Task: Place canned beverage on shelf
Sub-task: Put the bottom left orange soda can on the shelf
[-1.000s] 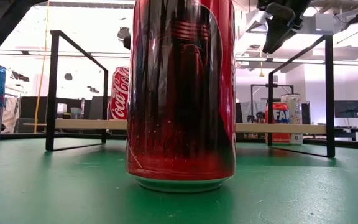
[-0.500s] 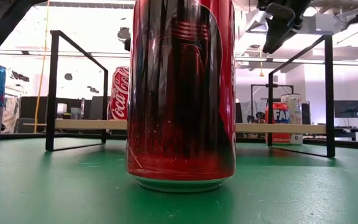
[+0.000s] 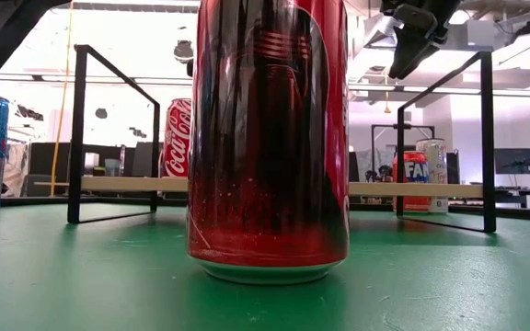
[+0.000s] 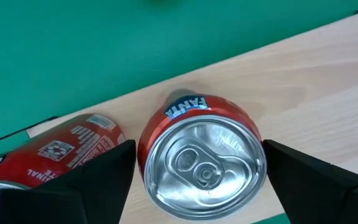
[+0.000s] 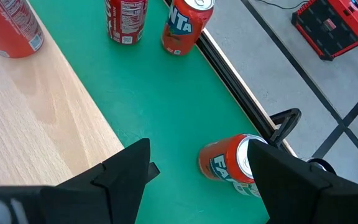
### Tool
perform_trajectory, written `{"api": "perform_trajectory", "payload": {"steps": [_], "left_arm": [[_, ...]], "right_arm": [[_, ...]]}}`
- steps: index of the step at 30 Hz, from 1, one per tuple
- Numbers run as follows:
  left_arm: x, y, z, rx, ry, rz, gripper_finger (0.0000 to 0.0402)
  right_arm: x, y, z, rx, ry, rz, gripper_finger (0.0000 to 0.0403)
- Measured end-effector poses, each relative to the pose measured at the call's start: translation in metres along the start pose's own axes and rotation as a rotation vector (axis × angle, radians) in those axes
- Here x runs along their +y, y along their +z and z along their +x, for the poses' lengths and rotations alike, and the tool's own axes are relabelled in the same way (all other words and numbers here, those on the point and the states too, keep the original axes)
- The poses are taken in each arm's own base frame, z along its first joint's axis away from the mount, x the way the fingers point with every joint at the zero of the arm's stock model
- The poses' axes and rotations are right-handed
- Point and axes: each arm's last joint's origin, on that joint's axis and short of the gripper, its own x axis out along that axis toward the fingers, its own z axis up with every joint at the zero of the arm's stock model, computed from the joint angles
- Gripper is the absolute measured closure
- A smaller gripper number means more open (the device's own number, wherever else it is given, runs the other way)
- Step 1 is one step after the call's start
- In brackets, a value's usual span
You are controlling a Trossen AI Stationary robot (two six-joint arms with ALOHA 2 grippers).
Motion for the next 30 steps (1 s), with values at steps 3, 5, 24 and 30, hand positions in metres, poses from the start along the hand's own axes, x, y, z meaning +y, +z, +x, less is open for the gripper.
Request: {"api": "perform_trajectory", "payload": {"steps": [3,5,24,30], "left_arm": [[0.000,0.001,0.000,0.000,0.002,-0.004,0.0071],[0.001,0.001,0.000,0.002,0.002,-0.006,0.0070],[0.006,0.004,-0.004,0.046,0.000,-0.003,0.0070],[0.007,0.005,-0.013,0.034,-0.031,-0.015,0.0070]], "right_arm": [[0.000,0.000,0.000,0.000,0.000,0.000,0.0106],[0.000,0.000,0.000,0.000,0.000,0.000,0.0106],[0.000,0.000,0.000,0.000,0.001,-0.001,0.0106],[0.000,0.000,0.000,0.003,0.001,-0.002,0.0106]]}}
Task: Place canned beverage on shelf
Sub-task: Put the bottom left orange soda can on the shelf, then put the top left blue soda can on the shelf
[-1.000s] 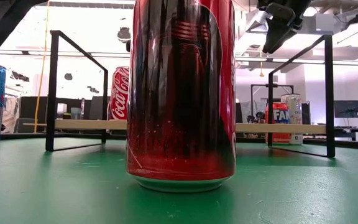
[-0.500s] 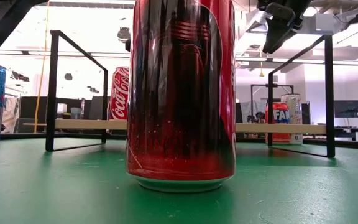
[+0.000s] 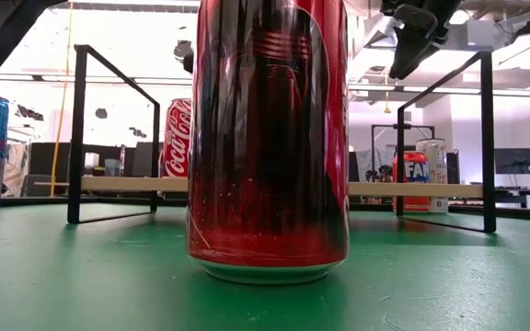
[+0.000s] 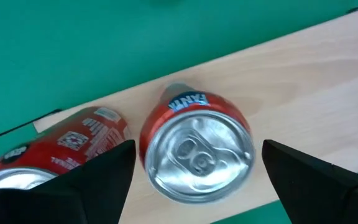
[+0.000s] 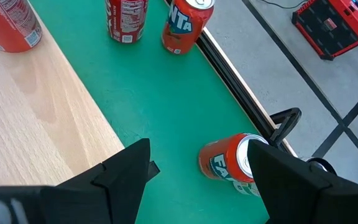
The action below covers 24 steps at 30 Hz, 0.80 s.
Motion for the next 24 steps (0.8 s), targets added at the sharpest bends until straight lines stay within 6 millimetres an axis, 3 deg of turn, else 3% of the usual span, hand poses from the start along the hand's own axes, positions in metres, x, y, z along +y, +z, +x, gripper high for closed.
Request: {"api": "perform_trajectory", "payload": {"steps": [6,10,13,17,21,24], "left_arm": [[-0.002,0.013,-0.032,-0.076,-0.064,0.020,0.0070],[0.001,0.025,-0.075,-0.203,-0.129,0.050,0.0070],[0.016,0.026,-0.103,-0.284,-0.201,0.085,0.0070],[0.048,0.016,-0.149,-0.423,-0.156,0.168,0.0070],[0.082,-0.011,-0.195,-0.622,-0.003,0.250,0.0070],[0.101,-0.035,-0.216,-0.719,0.076,0.279,0.0070]], "right_arm": [[0.000,0.000,0.000,0.000,0.000,0.000,0.0106],[0.000,-0.001,0.000,0.005,0.000,-0.003,0.0106],[0.000,-0.001,0.000,0.010,-0.001,-0.004,0.0106],[0.000,-0.002,0.000,0.013,0.001,-0.002,0.0106],[0.003,0.000,0.001,0.005,0.006,-0.002,0.0106],[0.005,0.003,0.002,-0.015,0.013,0.009,0.0106]]}}
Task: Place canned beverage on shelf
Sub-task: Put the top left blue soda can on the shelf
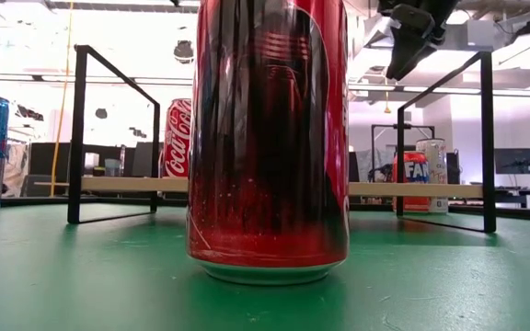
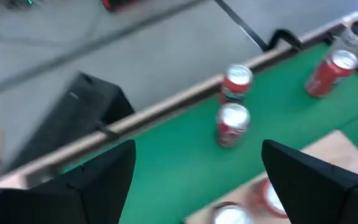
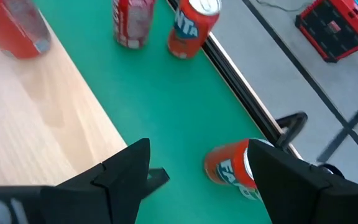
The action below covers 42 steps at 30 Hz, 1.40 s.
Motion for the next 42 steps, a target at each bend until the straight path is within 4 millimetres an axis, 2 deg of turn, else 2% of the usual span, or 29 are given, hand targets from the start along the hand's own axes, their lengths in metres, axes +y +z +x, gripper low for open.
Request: {"api": "perform_trajectory", "payload": {"steps": [4,9,12,17,20,25,29,37,42], "left_arm": [[0.022,-0.020,-0.026,-0.045,0.001,0.058,0.0070],[0.059,-0.062,-0.031,-0.049,0.044,0.055,0.0070],[0.078,-0.097,-0.023,-0.078,0.010,0.019,0.0070],[0.081,-0.150,0.007,-0.206,-0.255,0.078,0.0070],[0.087,-0.173,0.017,-0.341,-0.396,0.111,0.0070],[0.109,-0.199,0.019,-0.575,-0.559,0.044,0.0070],[0.124,-0.218,0.020,-0.688,-0.675,-0.001,0.0070],[0.142,-0.251,0.031,-0.755,-0.721,-0.053,0.0070],[0.138,-0.255,0.036,-0.710,-0.749,-0.115,0.0070]], "right_arm": [[0.003,0.004,0.001,-0.022,0.045,0.016,0.0106],[0.009,0.007,0.001,-0.033,0.121,0.044,0.0106],[0.016,0.005,0.000,-0.031,0.142,0.058,0.0106],[0.033,0.002,-0.005,-0.014,0.202,0.102,0.0106],[0.043,-0.002,-0.010,0.003,0.240,0.133,0.0106],[0.056,-0.008,-0.020,-0.006,0.270,0.185,0.0106],[0.062,-0.011,-0.026,-0.046,0.233,0.203,0.0106],[0.079,-0.021,-0.041,-0.079,0.269,0.191,0.0106],[0.092,-0.032,-0.056,-0.151,0.256,0.168,0.0106]]}}
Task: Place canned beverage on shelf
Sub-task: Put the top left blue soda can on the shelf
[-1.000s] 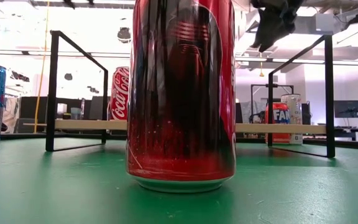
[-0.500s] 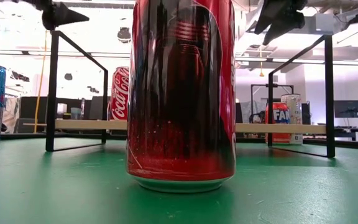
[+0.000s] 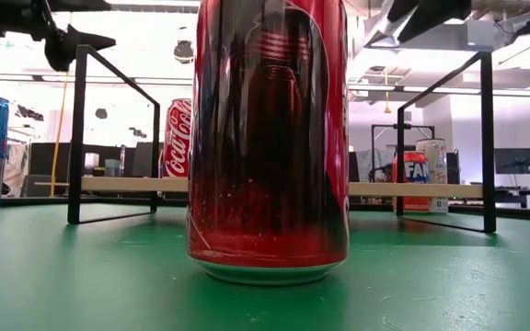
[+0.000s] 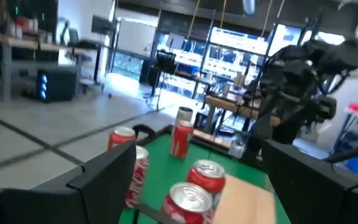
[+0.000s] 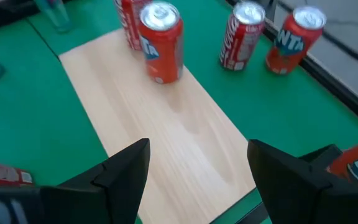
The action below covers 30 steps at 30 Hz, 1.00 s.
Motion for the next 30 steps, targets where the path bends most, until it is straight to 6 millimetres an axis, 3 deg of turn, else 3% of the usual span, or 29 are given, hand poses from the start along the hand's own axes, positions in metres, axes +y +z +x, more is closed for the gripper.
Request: {"api": "perform_trajectory", "payload": {"steps": [7,16,20,25,30], "left_arm": [[-0.003,0.003,0.004,-0.022,-0.043,0.025,0.0070],[0.000,-0.012,0.003,0.132,-0.012,0.020,0.0070],[0.000,-0.014,0.003,0.146,-0.038,0.150,0.0070],[0.005,-0.013,0.003,0.123,0.133,0.234,0.0070],[0.010,-0.017,0.001,0.146,0.273,0.214,0.0070]], "right_arm": [[0.011,-0.020,0.001,-0.034,0.008,-0.009,0.0106],[0.019,-0.035,0.000,0.018,0.077,-0.015,0.0106],[0.023,-0.036,-0.006,0.068,0.134,0.011,0.0106],[0.032,-0.039,-0.012,0.067,0.229,-0.018,0.0106],[0.059,-0.036,-0.018,-0.062,0.381,-0.141,0.0106]]}}
